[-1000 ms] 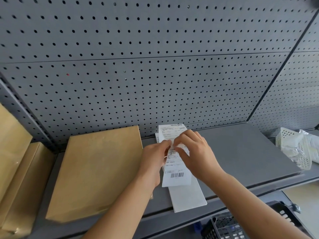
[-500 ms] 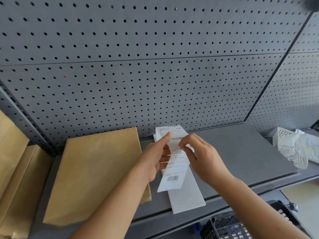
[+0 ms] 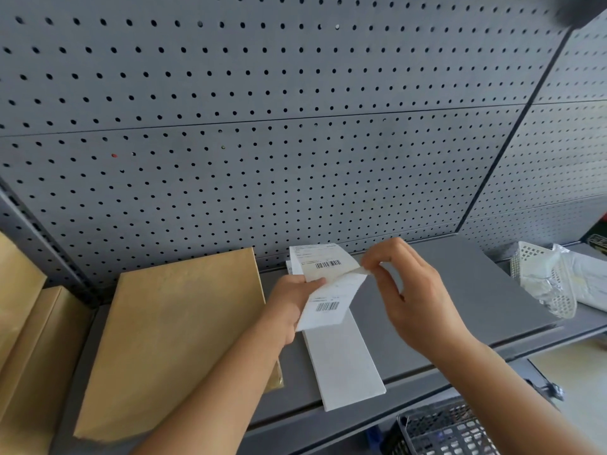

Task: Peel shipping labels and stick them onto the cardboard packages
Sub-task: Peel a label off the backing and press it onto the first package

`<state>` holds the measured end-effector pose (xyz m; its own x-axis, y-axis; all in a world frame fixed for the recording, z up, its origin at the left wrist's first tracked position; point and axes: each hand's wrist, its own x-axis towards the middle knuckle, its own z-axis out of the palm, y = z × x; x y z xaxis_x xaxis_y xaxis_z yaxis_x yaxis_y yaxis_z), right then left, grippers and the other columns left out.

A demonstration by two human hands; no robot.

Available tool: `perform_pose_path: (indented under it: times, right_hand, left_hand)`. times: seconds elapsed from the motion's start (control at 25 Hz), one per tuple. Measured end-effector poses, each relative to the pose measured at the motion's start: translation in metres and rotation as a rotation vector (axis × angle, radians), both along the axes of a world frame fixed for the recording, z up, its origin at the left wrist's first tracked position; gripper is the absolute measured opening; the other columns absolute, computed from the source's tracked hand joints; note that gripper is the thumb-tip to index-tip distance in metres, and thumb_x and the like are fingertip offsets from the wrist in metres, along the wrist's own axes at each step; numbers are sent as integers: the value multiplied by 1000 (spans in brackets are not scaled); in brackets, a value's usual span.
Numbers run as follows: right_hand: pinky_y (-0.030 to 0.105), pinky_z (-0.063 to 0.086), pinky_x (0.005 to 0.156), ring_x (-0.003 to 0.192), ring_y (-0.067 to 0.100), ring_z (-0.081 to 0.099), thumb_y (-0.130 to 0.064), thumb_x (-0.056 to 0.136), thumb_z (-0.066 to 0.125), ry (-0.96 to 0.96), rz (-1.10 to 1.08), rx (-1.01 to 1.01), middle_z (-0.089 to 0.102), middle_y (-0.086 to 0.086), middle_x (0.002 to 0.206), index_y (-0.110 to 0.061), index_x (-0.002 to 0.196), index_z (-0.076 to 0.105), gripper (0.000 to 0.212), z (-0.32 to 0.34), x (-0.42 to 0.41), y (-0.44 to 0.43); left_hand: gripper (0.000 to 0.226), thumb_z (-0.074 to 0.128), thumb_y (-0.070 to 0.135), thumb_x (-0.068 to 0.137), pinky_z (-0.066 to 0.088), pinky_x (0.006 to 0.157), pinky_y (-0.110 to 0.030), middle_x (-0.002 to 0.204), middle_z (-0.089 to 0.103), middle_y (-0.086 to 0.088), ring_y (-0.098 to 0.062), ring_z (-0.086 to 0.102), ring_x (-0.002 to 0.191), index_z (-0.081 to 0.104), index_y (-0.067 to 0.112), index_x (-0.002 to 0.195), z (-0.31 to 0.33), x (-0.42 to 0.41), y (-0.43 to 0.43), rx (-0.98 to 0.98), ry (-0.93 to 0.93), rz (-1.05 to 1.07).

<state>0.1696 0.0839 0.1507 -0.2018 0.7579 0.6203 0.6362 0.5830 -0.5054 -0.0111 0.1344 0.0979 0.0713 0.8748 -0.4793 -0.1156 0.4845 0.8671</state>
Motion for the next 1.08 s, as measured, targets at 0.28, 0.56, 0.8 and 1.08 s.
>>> perform_pose_path:
  times: [0.28,0.56,0.8,1.08]
  right_hand:
    - [31,47,99,92,28,62,10,92,49,51,-15,201,62,8,94,-2,94,58,15,47,4,-11]
    - [55,42,106,86,42,59,19,89,47,114,51,332,59,16,91,2,95,58,21,80,1,-19]
    - [47,48,90,93,36,59,10,94,49,142,112,305,59,6,95,-11,103,55,23,91,-3,-19]
    - [14,43,86,101,10,61,-2,96,55,112,118,136,63,-12,104,-23,108,57,24,89,-19,-13]
  left_hand:
    - [16,57,10,100,65,77,-40,86,76,-17,-26,74,72,72,6,104,-14,8,-4,43,122,-62]
    - [19,50,11,99,63,78,-38,80,73,-14,-22,72,65,68,5,100,-22,10,-6,62,284,-84]
    - [15,64,23,98,66,78,-39,96,73,-8,-15,73,70,62,14,109,-15,9,-13,132,375,-70]
    - [31,45,13,101,56,79,-27,109,73,-3,-18,69,97,63,21,126,14,-34,-35,427,762,-150]
